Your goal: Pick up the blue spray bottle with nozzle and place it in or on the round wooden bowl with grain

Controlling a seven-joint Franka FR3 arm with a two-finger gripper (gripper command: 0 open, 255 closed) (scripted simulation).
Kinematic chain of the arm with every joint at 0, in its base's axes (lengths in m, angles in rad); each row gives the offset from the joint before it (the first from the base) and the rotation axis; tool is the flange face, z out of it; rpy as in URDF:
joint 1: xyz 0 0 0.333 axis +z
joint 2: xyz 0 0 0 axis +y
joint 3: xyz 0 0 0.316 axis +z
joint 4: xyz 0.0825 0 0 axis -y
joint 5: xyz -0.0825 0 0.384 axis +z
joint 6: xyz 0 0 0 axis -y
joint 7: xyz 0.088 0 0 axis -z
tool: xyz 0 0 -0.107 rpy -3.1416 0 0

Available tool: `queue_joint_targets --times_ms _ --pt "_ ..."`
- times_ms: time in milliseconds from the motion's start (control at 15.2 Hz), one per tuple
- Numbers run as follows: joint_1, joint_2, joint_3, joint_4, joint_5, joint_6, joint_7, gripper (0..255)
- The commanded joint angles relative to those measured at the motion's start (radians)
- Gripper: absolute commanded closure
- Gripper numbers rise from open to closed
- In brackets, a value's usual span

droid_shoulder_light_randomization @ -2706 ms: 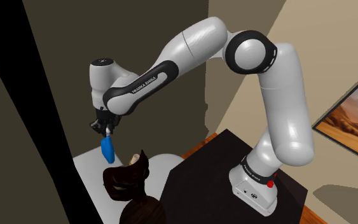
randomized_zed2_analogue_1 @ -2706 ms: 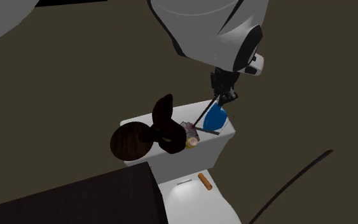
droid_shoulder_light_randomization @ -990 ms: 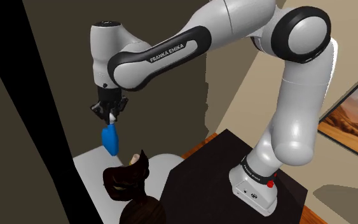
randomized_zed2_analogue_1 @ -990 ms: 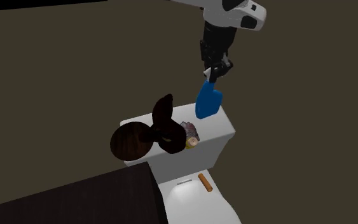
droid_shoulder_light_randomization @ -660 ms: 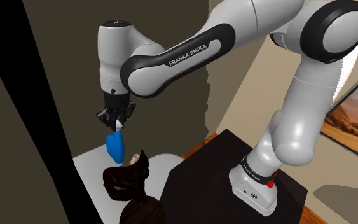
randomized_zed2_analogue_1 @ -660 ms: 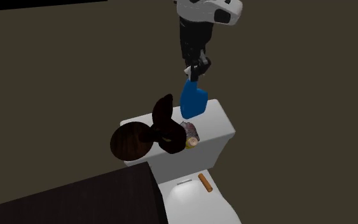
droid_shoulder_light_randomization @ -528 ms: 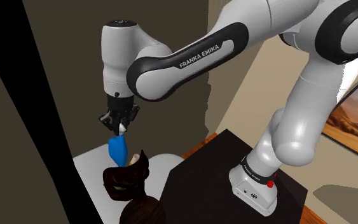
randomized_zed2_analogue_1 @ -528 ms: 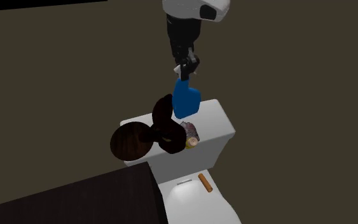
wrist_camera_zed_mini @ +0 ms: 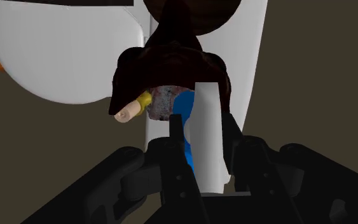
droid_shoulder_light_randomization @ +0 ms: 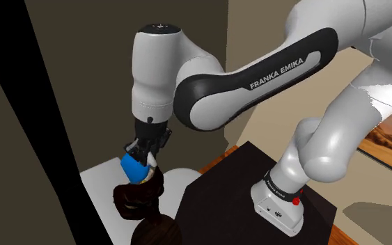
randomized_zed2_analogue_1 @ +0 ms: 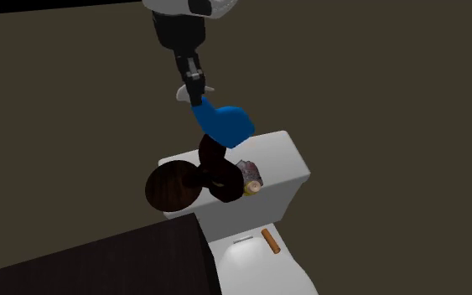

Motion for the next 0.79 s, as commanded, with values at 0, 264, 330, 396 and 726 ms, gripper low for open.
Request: queue_joint_targets --times_ms 0,264,330,396,726 --pt "0.022 -0.057 0.018 -0.033 0.036 -0.018 0.018 255" --pt "0.073 -0.163 0.051 -0.090 0.104 -0.053 0.058 255" --pt "0.087 -0.188 0.060 -0.102 0.121 -0.063 0.069 255" --pt "0.101 -0.213 0.068 -0.112 0.137 -0.074 0.081 255" --pt "0.122 -0.227 0.090 -0.149 0.155 -0.047 0.107 255"
